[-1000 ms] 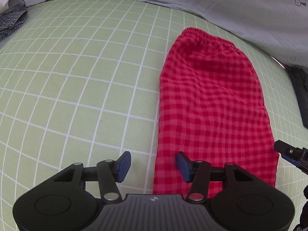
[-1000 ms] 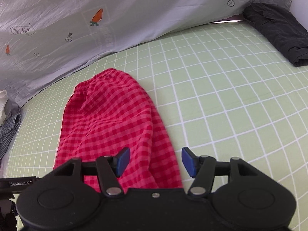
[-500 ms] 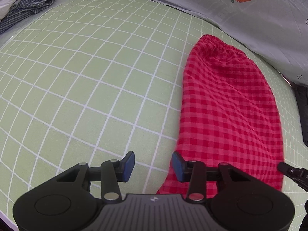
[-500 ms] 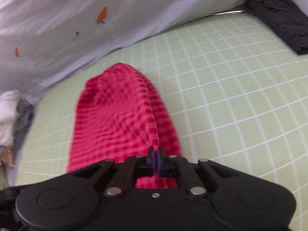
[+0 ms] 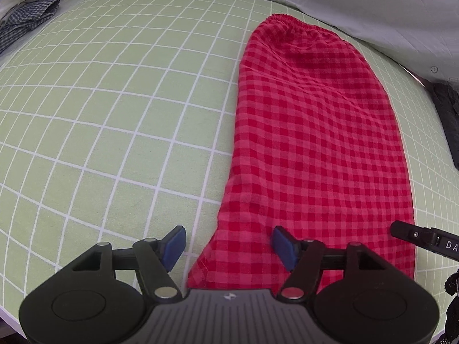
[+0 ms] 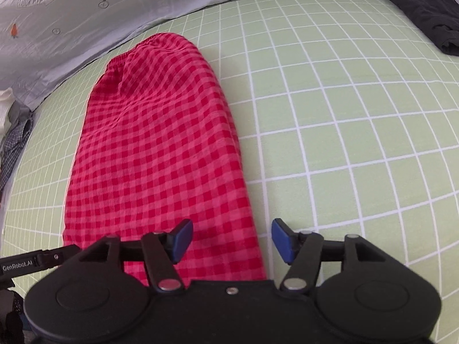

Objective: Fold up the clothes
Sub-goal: 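Grasp the hem end with both grippers and fold it toward the waistband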

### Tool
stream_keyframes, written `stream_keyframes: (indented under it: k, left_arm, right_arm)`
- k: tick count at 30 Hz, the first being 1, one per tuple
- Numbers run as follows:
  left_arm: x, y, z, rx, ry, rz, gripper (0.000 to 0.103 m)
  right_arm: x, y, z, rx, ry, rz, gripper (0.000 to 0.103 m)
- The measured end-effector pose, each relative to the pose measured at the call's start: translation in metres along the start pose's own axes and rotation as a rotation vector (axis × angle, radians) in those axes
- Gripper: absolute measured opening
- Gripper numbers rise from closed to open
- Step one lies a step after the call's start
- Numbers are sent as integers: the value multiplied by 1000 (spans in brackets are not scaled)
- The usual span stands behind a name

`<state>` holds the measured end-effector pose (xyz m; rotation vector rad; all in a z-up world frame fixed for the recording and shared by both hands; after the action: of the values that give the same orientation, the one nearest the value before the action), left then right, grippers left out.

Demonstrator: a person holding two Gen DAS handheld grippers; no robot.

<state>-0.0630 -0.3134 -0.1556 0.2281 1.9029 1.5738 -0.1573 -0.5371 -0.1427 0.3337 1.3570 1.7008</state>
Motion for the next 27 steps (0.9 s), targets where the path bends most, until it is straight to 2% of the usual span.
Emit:
stream_keyframes:
  k: [6, 8, 9, 10, 11, 12, 13, 14, 15, 19, 27]
  left_arm:
    - [12, -4, -15, -26, -86, -29, 67]
    - [15, -4, -19, -37, -109, -46, 63]
    - [18, -4, -21, -45, -121, -54, 61]
    - [20, -4, -22, -53, -133, -60, 52]
    - [22, -3, -24, -48, -141, -65, 41]
    - [23, -2, -25, -35, -147, -70, 34]
    - [25, -2, -26, -14, -146, -72, 18]
    - [26, -3, -27, 4, -140, -72, 16]
    - [27, -3, -29, 16, -138, -67, 15]
    - [29, 8, -31, 73, -98, -57, 13]
    - [26, 53, -30, 130, 32, -125, 12]
  right_arm:
    - [24, 1, 14, 34, 148, -55, 72]
    - [32, 1, 19, 43, 197, -77, 71]
    - [36, 2, 21, 48, 222, -88, 67]
    - [40, 2, 23, 53, 247, -99, 62]
    - [45, 2, 26, 58, 272, -109, 50]
    - [49, 2, 28, 61, 300, -119, 36]
    - [52, 3, 31, 58, 324, -121, 29]
    - [54, 4, 32, 45, 331, -113, 11]
    - [56, 5, 34, 32, 339, -105, 3]
    - [62, 17, 34, -13, 353, -79, 3]
    - [47, 70, 23, -81, 372, -100, 2]
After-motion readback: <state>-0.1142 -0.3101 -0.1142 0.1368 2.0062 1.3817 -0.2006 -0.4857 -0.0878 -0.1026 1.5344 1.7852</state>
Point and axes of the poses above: each gripper's, at about its wrist camera, not at the fingertips, and y roughly against the way its jaws point, z to its left, x to its underside, the point moved 2 cm from there along -y, roughly the way its jaws point, and after that the axes turned 15 degrees about -y, right-handed, at the moved point
